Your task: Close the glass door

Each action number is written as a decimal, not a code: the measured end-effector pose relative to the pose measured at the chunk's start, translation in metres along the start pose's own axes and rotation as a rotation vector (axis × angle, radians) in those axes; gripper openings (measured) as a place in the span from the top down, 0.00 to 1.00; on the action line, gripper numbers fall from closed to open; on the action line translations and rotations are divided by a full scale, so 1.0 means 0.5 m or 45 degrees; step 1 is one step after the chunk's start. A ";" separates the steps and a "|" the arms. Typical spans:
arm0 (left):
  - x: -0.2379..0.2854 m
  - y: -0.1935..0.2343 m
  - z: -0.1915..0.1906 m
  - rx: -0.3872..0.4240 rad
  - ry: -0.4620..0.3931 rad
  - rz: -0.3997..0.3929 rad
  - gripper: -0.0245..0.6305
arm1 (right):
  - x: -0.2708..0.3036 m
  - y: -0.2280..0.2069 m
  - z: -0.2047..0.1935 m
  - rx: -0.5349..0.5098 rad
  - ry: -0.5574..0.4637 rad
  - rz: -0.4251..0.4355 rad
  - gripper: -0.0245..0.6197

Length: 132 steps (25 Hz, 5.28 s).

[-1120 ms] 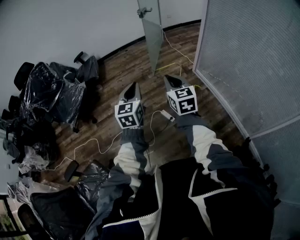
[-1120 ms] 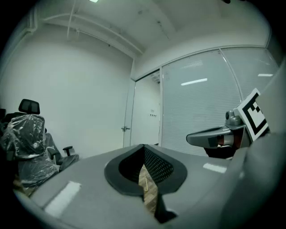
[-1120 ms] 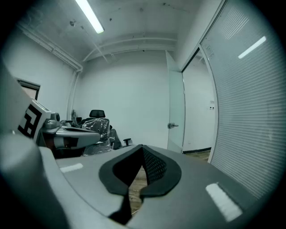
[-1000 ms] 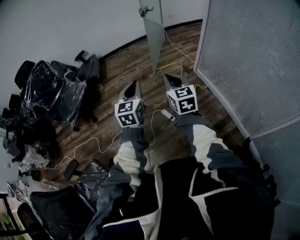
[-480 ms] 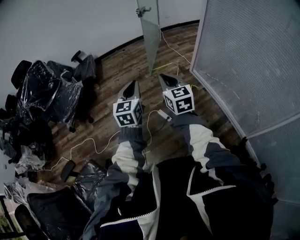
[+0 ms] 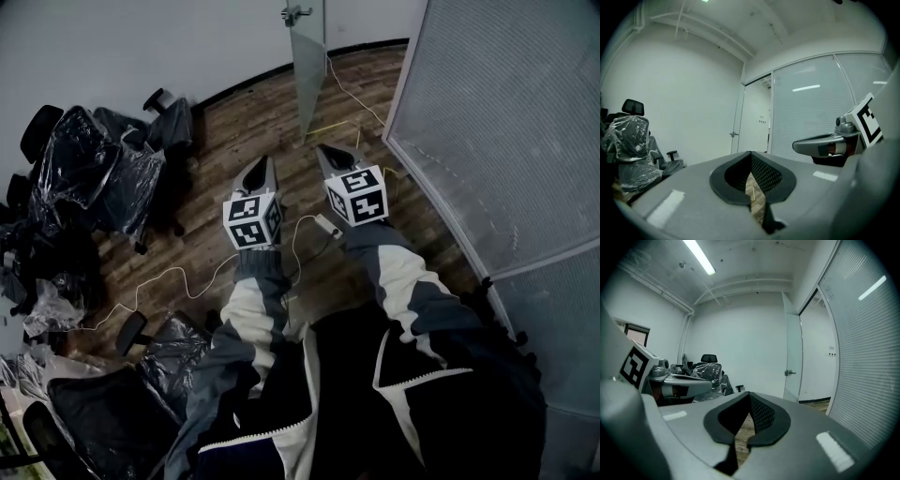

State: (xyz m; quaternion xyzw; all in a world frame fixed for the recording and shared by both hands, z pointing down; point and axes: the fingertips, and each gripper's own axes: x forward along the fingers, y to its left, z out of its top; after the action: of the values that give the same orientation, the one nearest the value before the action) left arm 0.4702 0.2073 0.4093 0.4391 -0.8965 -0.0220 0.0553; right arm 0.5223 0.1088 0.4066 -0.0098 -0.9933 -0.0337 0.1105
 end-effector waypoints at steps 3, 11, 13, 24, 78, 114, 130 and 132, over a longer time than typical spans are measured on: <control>0.001 0.008 -0.005 0.001 0.011 -0.004 0.96 | 0.009 0.008 -0.002 0.004 0.000 0.004 0.95; 0.047 0.024 -0.025 0.017 0.050 -0.008 0.96 | 0.054 -0.020 -0.022 0.022 0.024 0.022 0.95; 0.064 0.037 -0.027 0.015 0.047 -0.004 0.96 | 0.079 -0.024 -0.022 -0.024 0.029 0.024 0.95; 0.218 0.151 -0.055 -0.006 0.101 0.114 0.96 | 0.312 -0.074 -0.035 -0.079 0.050 0.197 0.95; 1.258 0.961 0.110 -0.023 0.093 -0.104 0.96 | 1.477 -0.514 0.231 -0.016 0.045 -0.201 0.95; 1.704 0.686 0.173 0.131 0.156 -1.179 0.96 | 1.469 -0.817 0.259 -0.294 0.490 -1.073 0.90; 1.729 0.666 0.178 0.089 0.156 -1.240 0.96 | 1.550 -0.920 0.108 -1.079 1.507 -0.822 0.76; 1.730 0.664 0.175 0.091 0.159 -1.247 0.96 | 1.546 -0.925 0.104 -1.100 1.517 -0.831 0.77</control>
State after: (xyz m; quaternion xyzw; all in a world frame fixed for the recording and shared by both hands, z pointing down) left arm -0.3268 -0.2731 0.4207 0.8108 -0.5801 0.0115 0.0769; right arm -0.2556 -0.3398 0.4964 0.2586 -0.6193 -0.4452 0.5927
